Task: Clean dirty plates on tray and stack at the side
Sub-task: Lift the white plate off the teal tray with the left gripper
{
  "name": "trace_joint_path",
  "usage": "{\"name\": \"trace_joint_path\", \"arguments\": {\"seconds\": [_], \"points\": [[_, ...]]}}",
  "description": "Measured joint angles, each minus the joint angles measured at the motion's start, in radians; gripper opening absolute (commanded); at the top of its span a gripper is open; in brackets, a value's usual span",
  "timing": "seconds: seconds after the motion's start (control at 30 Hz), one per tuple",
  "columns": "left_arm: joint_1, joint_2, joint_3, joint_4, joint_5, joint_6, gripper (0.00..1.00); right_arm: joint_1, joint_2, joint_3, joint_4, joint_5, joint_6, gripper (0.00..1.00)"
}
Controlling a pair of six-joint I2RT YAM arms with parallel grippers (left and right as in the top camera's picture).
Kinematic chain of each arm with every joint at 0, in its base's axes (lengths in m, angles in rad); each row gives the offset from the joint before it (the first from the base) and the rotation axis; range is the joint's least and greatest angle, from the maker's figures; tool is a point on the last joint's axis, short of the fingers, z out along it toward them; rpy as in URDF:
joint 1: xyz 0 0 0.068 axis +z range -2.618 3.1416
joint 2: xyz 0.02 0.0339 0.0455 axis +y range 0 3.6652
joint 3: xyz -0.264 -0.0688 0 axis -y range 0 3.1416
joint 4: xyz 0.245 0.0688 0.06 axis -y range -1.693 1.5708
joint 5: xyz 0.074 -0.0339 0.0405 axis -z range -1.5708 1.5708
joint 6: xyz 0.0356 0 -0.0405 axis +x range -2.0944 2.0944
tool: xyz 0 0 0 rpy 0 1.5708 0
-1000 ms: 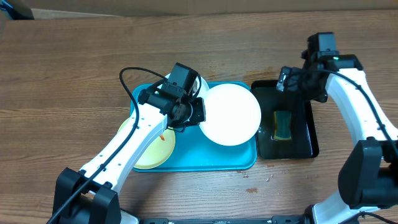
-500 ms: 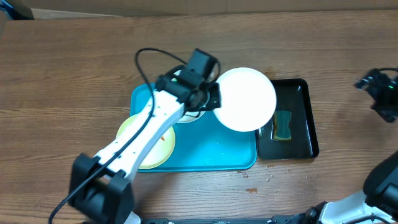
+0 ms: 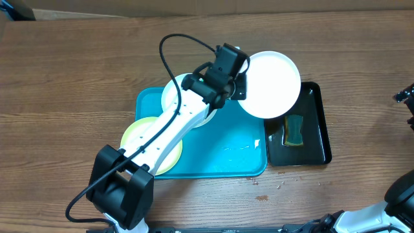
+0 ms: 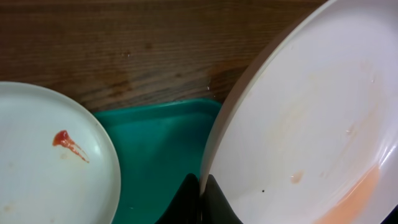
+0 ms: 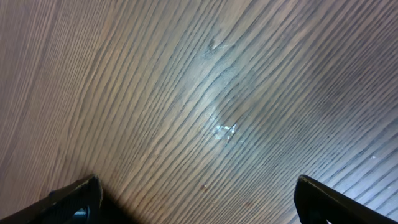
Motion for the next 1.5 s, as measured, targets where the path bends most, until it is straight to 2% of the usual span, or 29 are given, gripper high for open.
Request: {"name": "trace_joint_path", "arguments": {"seconds": [0.17, 0.37, 0.5, 0.6, 0.73, 0.9, 1.07, 1.27, 1.5], "points": [[-0.093, 0.000, 0.008, 0.027, -0.152, 0.079, 0.04, 0.000, 0.000, 0.000, 0.000, -0.002, 0.000, 1.00], [-0.258, 0.000, 0.013, 0.110, -0.433, 0.224, 0.04, 0.000, 0.000, 0.000, 0.000, -0.003, 0.000, 1.00], [-0.371, 0.000, 0.016, 0.216, -0.665, 0.383, 0.04, 0.000, 0.000, 0.000, 0.000, -0.004, 0.000, 1.00], [-0.457, 0.000, 0.019, 0.347, -0.841, 0.550, 0.04, 0.000, 0.000, 0.000, 0.000, -0.004, 0.000, 1.00], [-0.528, 0.000, 0.024, 0.491, -0.980, 0.747, 0.04, 0.000, 0.000, 0.000, 0.000, -0.004, 0.000, 1.00], [-0.559, 0.000, 0.026, 0.628, -1.093, 0.974, 0.04, 0.000, 0.000, 0.000, 0.000, -0.004, 0.000, 1.00], [-0.566, 0.000, 0.026, 0.707, -1.155, 1.119, 0.04, 0.000, 0.000, 0.000, 0.000, -0.004, 0.000, 1.00], [-0.574, 0.000, 0.026, 0.760, -1.183, 1.213, 0.04, 0.000, 0.000, 0.000, 0.000, -0.004, 0.000, 1.00], [-0.574, 0.000, 0.026, 0.784, -1.180, 1.251, 0.04, 0.000, 0.000, 0.000, 0.000, -0.004, 0.000, 1.00]]}}
